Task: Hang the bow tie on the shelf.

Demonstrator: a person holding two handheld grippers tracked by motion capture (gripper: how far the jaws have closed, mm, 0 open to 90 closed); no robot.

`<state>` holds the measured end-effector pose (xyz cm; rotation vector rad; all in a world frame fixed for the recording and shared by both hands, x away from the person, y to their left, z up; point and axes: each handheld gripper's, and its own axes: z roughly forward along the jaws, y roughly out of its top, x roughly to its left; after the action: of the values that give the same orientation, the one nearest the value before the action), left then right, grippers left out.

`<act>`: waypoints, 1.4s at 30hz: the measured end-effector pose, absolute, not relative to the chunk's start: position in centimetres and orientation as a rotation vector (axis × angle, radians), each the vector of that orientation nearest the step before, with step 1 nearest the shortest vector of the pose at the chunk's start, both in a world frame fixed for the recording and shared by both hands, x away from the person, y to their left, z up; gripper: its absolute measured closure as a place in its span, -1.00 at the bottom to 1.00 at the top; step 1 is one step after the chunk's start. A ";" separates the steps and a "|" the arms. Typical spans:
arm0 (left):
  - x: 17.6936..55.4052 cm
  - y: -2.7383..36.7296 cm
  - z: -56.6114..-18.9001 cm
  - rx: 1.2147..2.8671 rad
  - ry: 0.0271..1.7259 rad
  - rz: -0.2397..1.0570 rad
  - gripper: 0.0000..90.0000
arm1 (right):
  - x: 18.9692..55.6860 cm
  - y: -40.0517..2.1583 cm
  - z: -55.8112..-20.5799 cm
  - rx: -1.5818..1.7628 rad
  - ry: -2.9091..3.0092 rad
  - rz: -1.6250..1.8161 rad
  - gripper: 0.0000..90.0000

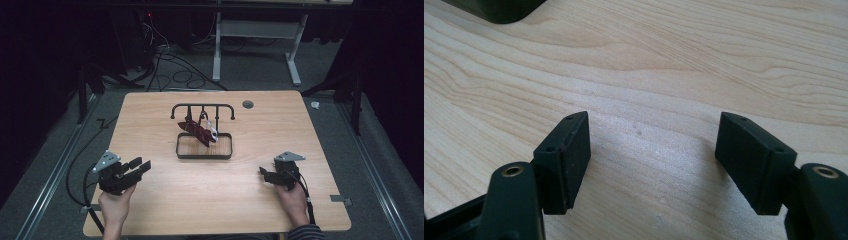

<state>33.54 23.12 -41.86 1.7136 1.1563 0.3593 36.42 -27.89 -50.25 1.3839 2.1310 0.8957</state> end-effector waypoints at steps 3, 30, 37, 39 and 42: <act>33.5 23.1 -42.1 1.717 1.160 0.354 0.25 | 36.4 -27.9 -50.2 1.385 2.132 0.895 -0.30; 33.2 24.0 -44.3 1.718 1.231 0.336 0.23 | 36.4 -27.9 -50.2 1.387 2.131 0.896 -0.30; 33.2 24.1 -45.0 1.724 1.248 0.330 0.23 | 36.4 -27.9 -50.2 1.389 2.130 0.896 -0.30; 33.2 24.1 -45.2 1.721 1.254 0.330 0.23 | 36.4 -27.9 -50.2 1.388 2.130 0.896 -0.30; 33.1 24.2 -45.4 1.722 1.261 0.325 0.23 | 36.4 -27.9 -50.2 1.389 2.130 0.896 -0.30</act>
<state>33.14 24.21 -45.40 1.7215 1.2611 0.3251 36.41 -27.87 -50.24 1.3889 2.1299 0.8956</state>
